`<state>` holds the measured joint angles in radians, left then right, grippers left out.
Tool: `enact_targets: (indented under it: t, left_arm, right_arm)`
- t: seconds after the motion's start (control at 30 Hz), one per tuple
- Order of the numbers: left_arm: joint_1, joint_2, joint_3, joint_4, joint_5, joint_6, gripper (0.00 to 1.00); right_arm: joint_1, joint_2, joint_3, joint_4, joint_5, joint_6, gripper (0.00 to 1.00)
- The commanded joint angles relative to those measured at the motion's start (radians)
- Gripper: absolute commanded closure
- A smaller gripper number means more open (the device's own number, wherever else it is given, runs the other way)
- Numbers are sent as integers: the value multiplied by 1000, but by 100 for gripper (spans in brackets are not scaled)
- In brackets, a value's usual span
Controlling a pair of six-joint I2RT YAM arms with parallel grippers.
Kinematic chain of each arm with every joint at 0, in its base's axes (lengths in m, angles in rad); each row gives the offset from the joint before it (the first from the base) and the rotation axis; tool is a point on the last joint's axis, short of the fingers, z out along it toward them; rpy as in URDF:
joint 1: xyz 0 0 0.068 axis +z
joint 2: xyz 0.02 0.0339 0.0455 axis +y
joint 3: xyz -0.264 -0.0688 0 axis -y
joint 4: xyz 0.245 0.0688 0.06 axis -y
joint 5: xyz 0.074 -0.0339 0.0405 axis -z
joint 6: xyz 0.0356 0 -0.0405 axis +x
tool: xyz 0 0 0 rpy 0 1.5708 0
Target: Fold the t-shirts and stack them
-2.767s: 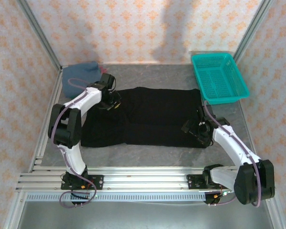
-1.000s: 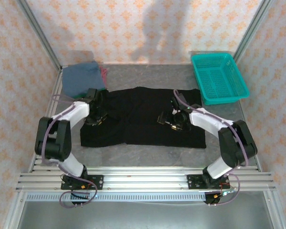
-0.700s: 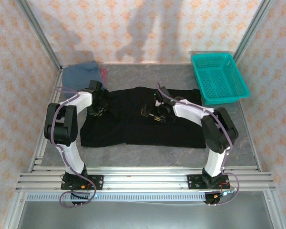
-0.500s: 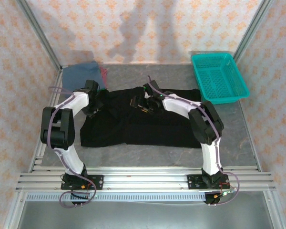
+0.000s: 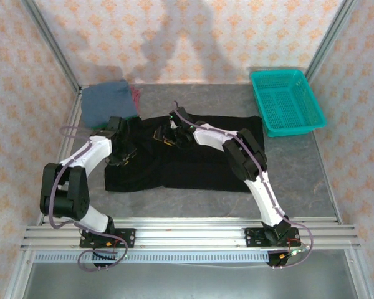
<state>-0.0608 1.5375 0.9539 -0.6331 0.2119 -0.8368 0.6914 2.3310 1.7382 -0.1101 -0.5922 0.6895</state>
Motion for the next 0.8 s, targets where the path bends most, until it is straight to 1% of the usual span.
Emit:
enact_targets:
  t: [0.0, 0.07, 0.23, 0.37, 0.5, 0.63, 0.7, 0.77]
  left_arm:
    - [1, 37, -27, 46, 22, 6, 71]
    - [3, 58, -31, 57, 18, 5, 71]
    - [6, 98, -30, 67, 6, 14, 72]
    - [10, 109, -31, 63, 1, 26, 73]
    - [13, 119, -35, 64, 3, 28, 73]
    - [16, 118, -39, 67, 3, 33, 73]
    - [18, 122, -40, 64, 2, 36, 74]
    - [23, 122, -44, 64, 1, 37, 74]
  right_arm:
    - [11, 45, 56, 18, -4, 5, 49]
    - [12, 57, 68, -5, -1, -5, 50]
    - [15, 64, 60, 8, -3, -1, 53]
    - [24, 72, 69, 13, -19, -10, 56]
    - [34, 81, 78, -33, -7, -34, 57]
    - [36, 77, 64, -7, -5, -23, 60]
    - [38, 79, 72, -6, -5, -25, 64]
    - [39, 81, 82, -16, -4, -29, 75]
